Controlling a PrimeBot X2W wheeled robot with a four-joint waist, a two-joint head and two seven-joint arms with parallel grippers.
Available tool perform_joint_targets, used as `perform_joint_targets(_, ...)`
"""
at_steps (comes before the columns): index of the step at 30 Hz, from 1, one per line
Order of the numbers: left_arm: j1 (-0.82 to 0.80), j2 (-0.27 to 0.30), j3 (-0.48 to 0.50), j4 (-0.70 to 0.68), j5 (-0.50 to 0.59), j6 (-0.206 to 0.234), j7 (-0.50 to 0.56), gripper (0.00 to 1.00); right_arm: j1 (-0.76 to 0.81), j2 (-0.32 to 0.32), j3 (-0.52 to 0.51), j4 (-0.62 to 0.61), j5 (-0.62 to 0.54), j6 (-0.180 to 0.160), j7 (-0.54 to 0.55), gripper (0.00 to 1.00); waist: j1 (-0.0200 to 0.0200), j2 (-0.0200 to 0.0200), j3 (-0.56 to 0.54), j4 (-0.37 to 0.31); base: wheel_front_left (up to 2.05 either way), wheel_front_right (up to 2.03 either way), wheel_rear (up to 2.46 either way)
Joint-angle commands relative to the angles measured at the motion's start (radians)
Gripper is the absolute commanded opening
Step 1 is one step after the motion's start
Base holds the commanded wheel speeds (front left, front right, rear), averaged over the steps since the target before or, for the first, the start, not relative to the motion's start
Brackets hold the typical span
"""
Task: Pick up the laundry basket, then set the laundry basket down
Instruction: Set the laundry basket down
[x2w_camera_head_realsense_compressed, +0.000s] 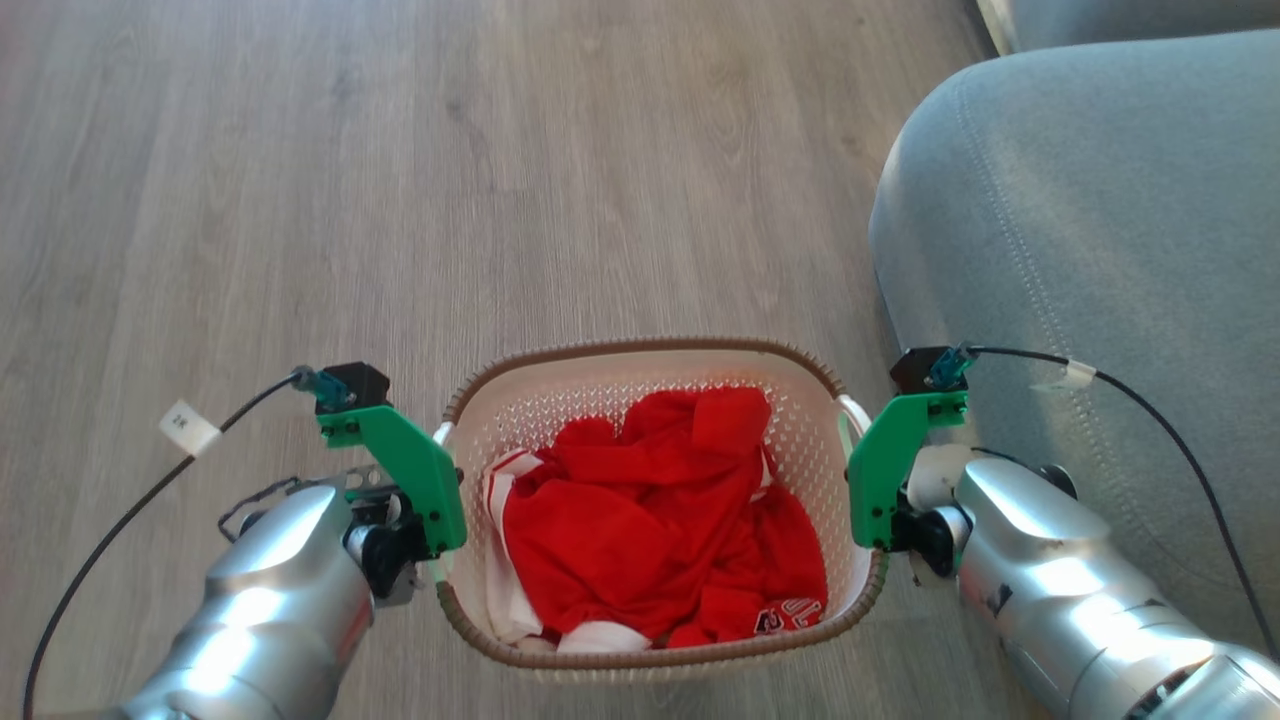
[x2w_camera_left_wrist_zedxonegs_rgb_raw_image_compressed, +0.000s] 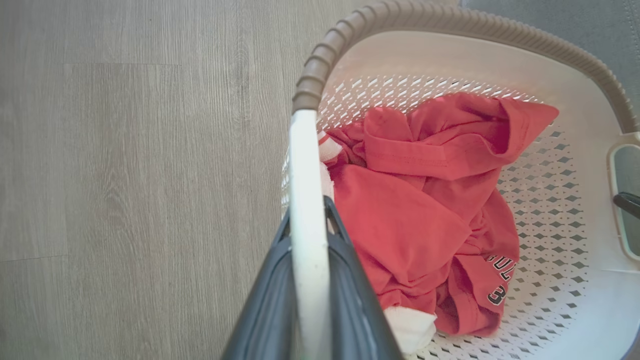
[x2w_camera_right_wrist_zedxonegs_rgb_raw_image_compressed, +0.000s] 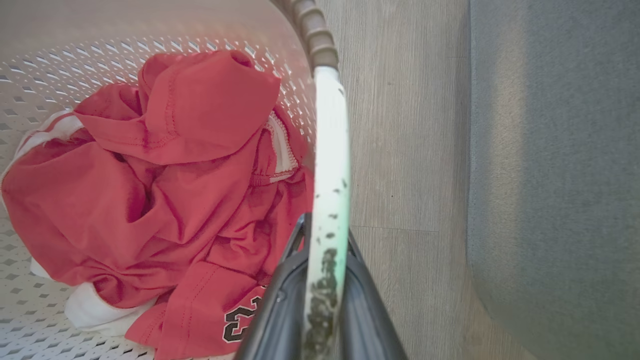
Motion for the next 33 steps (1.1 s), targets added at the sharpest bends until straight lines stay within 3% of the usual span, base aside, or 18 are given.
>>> perform_joint_targets(1,-0.069,0.068,0.02,-0.003,-0.007,0.002,-0.024,0.0,-0.036,-0.019,0.009,0.0,0.0,-0.003,-0.014,0.0,0.0,-0.0001,0.013,0.002,0.0,0.0,0.0)
perform_joint_targets(17,-0.189,0.066,-0.006,-0.007,0.022,0.002,-0.139,0.0,-0.161,-0.024,0.019,0.007,-0.011,-0.003,-0.113,0.0,0.0,-0.0001,0.267,0.011,0.0,0.0,0.0)
perform_joint_targets(33,-0.309,0.044,-0.025,-0.006,0.046,0.002,-0.308,0.0,-0.268,-0.044,0.032,0.015,-0.088,-0.003,-0.377,0.0,0.0,-0.0001,0.557,0.026,0.0,0.0,0.0)
